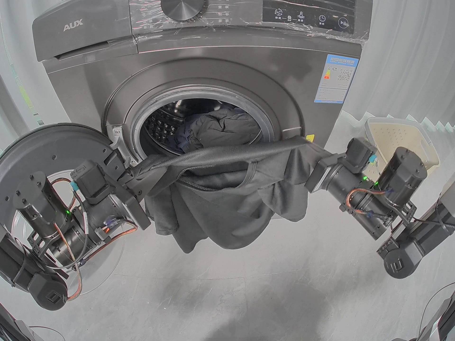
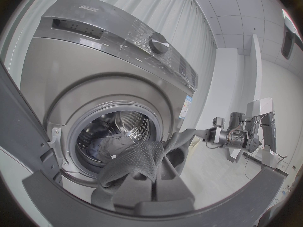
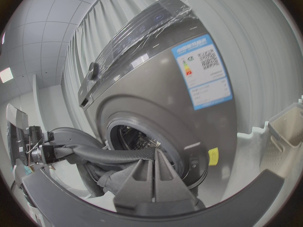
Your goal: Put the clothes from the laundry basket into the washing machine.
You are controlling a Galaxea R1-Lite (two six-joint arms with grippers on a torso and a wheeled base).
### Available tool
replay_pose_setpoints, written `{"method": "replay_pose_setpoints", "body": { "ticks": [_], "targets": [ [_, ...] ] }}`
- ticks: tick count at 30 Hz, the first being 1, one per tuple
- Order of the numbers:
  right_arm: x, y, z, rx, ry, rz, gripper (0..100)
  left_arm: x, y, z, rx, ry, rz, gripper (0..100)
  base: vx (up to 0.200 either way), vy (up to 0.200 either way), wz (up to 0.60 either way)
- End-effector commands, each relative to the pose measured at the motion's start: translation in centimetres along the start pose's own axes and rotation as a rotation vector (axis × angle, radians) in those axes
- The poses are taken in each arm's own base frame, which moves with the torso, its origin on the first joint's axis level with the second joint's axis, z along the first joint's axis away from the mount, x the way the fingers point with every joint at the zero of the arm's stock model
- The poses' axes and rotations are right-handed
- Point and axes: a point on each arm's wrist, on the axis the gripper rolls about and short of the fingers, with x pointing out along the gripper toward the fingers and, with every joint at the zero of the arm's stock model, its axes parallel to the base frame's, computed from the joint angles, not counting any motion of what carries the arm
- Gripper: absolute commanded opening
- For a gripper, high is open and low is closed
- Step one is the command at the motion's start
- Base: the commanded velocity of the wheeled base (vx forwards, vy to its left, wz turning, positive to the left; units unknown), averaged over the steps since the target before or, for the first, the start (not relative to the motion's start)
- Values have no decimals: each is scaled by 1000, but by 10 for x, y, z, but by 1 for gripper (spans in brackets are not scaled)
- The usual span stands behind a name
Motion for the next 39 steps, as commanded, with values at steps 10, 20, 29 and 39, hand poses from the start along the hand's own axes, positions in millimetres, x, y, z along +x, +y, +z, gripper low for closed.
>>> {"method": "replay_pose_setpoints", "body": {
  "ticks": [10,20,29,39],
  "targets": [
    [21,8,-131,22,297,54,0,6,-22,-1,-29,-2,-91,0,0,0,0],
    [37,18,-170,25,321,87,0,7,-28,-2,-38,3,-110,0,0,0,0],
    [41,19,-175,30,315,88,100,8,-27,-3,-38,4,-105,0,0,0,0],
    [13,32,-145,35,350,111,100,17,-21,-3,-36,-11,-60,0,0,0,0]
  ]
}}
